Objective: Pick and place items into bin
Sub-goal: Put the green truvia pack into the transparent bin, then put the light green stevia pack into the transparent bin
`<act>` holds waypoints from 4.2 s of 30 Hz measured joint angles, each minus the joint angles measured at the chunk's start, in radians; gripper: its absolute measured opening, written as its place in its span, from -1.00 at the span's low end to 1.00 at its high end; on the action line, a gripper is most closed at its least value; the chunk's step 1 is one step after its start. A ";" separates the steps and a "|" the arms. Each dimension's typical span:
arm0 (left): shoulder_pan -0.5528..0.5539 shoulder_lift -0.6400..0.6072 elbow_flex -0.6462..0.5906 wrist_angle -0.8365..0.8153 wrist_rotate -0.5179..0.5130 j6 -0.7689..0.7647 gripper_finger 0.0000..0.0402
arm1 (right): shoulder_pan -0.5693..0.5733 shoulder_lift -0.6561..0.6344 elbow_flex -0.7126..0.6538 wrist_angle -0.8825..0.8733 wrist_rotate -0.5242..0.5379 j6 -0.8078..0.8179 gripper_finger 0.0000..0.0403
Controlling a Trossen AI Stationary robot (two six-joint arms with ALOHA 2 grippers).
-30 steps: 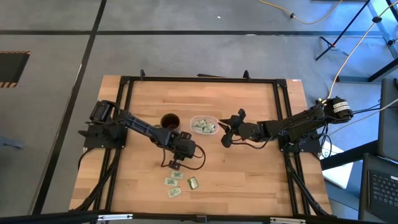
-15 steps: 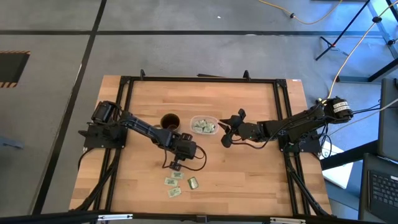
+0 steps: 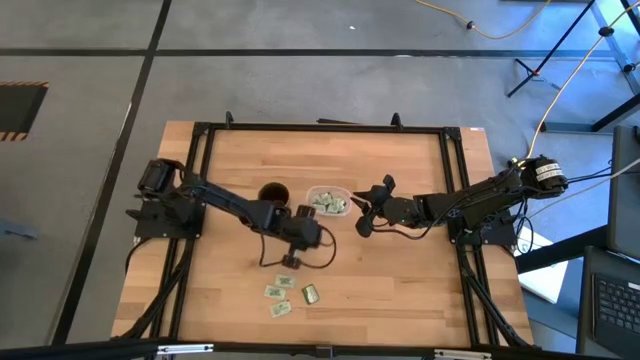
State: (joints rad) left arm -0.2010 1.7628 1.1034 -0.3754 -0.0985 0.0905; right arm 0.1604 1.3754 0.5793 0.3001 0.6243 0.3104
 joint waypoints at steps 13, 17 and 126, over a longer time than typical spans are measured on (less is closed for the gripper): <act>0.183 0.000 0.000 0.237 -0.159 0.028 -0.99 | 0.000 0.000 0.000 -0.027 0.000 0.000 -0.60; 0.225 0.015 0.000 0.252 -0.134 0.003 -0.98 | 0.000 0.000 0.000 -0.032 0.000 0.000 -0.60; -0.124 -0.002 0.090 -0.200 0.147 -0.023 -0.99 | 0.000 0.000 0.000 -0.060 0.000 0.026 -0.60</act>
State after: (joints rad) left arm -0.3255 1.7603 1.1931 -0.5752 0.0483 0.0671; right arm 0.1604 1.3754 0.5793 0.2405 0.6243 0.3363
